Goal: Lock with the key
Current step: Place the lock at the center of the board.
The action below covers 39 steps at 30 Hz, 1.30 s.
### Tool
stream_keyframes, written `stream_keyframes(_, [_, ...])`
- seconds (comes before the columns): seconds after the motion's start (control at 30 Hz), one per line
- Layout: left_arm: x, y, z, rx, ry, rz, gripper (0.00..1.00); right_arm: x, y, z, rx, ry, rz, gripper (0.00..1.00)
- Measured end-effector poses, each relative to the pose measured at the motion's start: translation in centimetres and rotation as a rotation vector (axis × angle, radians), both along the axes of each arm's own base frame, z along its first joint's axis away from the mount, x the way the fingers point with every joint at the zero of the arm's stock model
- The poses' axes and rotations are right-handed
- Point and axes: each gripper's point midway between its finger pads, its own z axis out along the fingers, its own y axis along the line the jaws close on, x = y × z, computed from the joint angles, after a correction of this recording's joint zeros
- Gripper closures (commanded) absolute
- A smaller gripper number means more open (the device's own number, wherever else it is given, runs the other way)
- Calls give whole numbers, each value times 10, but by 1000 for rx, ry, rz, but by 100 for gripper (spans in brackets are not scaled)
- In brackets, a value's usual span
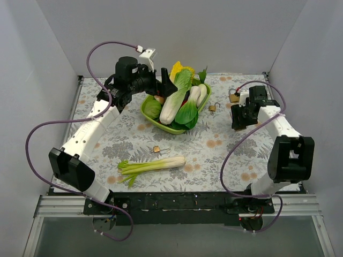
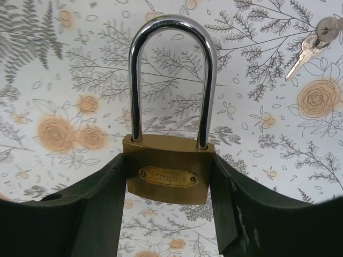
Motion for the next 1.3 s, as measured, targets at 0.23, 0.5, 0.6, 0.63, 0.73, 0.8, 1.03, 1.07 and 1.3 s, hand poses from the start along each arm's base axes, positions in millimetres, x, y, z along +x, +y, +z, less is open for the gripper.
stream_keyframes(0.23, [-8, 35, -48, 124, 138, 5, 2, 34, -25, -47, -40, 73, -37, 99])
stream_keyframes(0.5, [-7, 53, -62, 155, 187, 36, 2, 71, -43, -69, -47, 56, -79, 99])
stream_keyframes(0.6, [-7, 54, -65, 159, 194, 43, 2, 82, -44, -76, -44, 53, -79, 99])
stream_keyframes(0.63, [-7, 54, -66, 161, 197, 45, 2, 84, -44, -78, -44, 52, -79, 98])
stream_keyframes(0.73, [-7, 55, -68, 163, 202, 48, 2, 92, -45, -83, -42, 52, -83, 92])
stream_keyframes(0.8, [-7, 55, -69, 163, 204, 47, 2, 96, -46, -83, -42, 51, -87, 82])
stream_keyframes(1.03, [-8, 58, -72, 178, 218, 62, 2, 102, -50, -79, -35, 36, -106, 40])
stream_keyframes(1.07, [-8, 59, -73, 182, 220, 68, 2, 101, -50, -79, -34, 39, -107, 36])
stream_keyframes(1.3, [-6, 60, -74, 186, 220, 78, 2, 104, -46, -73, -9, 33, -102, 15])
